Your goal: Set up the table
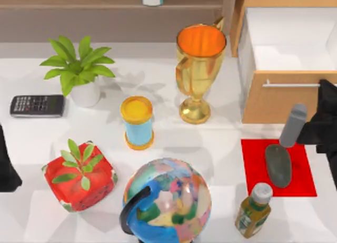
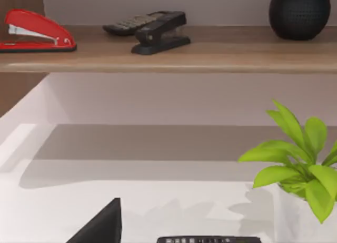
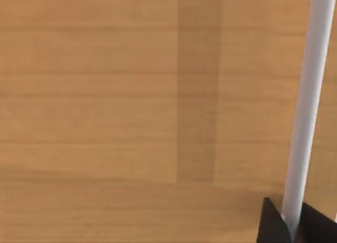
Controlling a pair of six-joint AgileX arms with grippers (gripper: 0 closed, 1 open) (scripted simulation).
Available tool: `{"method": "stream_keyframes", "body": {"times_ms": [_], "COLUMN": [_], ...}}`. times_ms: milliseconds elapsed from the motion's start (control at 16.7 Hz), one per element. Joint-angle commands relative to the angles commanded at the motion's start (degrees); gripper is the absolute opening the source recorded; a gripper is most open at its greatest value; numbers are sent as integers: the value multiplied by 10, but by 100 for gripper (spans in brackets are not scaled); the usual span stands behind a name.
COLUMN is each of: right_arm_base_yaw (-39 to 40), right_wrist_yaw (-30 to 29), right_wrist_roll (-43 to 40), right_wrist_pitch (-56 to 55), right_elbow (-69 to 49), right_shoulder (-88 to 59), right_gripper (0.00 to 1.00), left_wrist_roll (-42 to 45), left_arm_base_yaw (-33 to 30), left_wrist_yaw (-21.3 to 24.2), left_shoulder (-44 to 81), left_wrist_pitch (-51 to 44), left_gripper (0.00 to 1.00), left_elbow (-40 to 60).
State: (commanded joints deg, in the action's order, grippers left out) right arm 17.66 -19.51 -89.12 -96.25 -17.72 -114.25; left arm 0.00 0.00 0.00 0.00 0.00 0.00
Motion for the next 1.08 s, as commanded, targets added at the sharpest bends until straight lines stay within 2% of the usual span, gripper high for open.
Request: {"method": "stream_keyframes", "body": {"times_ms": [600, 1080], "right_arm_base_yaw": [-3, -38], "right_wrist_yaw": [1, 37], "right_wrist_roll": [1, 1], "right_wrist_pitch": [7, 95], "right_elbow": [-8, -136], "right_shoulder": [-4, -43], "right_gripper": [0, 0], "left_wrist_roll": [0, 0], "left_arm_base_yaw": [0, 0], "left_wrist_yaw": [0, 0], "left_shoulder": [0, 0], "left_wrist_pitch": [0, 0], "left_gripper": [100, 100], "left_elbow": [0, 0]}}
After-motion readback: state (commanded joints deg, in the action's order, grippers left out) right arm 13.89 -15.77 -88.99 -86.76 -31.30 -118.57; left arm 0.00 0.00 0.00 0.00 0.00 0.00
